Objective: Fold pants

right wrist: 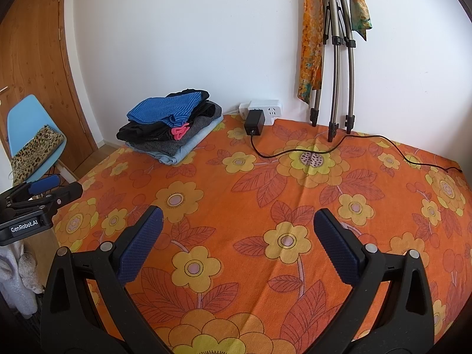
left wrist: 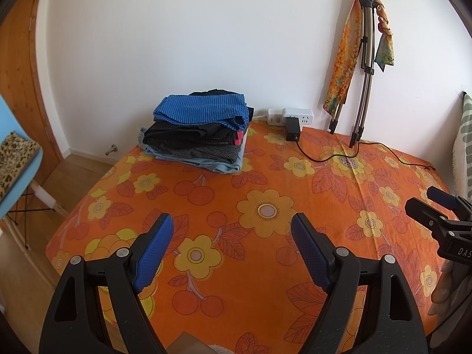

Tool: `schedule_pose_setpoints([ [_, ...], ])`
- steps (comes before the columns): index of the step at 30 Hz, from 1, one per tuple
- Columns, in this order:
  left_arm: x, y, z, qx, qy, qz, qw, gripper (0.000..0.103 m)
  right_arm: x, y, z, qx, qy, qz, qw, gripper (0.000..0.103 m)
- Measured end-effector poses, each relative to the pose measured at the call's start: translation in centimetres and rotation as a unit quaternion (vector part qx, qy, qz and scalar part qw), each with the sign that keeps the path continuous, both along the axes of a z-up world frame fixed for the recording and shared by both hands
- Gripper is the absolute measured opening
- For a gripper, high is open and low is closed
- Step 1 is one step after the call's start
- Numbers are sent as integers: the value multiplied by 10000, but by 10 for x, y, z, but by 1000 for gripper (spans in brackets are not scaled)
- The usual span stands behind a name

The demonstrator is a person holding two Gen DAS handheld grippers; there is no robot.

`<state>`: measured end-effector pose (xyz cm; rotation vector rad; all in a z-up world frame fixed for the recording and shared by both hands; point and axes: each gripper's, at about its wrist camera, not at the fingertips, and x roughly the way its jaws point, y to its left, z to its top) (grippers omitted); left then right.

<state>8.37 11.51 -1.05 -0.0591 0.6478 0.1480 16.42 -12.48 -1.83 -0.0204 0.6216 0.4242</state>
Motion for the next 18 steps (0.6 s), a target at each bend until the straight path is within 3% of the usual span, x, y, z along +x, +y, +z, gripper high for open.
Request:
schedule_pose_setpoints([
  [18,0,0,1,4,-6,5,10000,82,-1,1,-1,1,5,-4,10000,103],
])
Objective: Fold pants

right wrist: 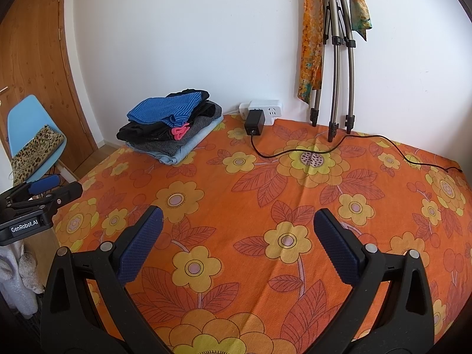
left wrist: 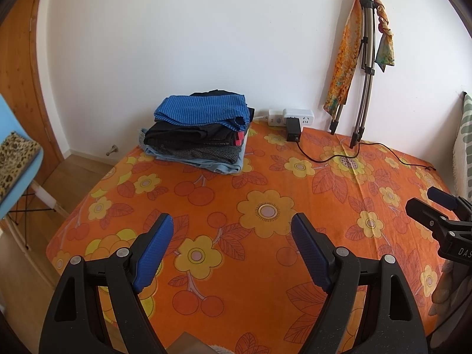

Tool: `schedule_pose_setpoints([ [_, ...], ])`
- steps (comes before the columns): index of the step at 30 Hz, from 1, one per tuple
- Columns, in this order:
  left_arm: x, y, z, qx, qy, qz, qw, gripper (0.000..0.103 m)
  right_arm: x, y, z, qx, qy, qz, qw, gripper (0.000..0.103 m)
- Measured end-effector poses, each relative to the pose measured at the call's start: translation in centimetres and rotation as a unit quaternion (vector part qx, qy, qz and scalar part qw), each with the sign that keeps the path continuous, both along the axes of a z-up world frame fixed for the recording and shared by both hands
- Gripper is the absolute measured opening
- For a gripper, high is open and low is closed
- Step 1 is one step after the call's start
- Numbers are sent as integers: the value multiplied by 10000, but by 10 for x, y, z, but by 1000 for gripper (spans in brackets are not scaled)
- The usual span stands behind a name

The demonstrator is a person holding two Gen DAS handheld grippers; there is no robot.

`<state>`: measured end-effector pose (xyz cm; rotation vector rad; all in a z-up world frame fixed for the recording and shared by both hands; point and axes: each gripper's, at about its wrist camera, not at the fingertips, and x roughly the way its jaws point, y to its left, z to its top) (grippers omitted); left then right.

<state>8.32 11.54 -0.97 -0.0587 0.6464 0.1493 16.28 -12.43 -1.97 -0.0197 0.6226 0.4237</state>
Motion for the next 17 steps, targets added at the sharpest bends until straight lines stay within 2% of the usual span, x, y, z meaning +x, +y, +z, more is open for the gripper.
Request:
schedule_pose_setpoints([
  [17,-1,2,2,65,-97,-23,9999,82,1,0,0,2,9,7,10000,103],
])
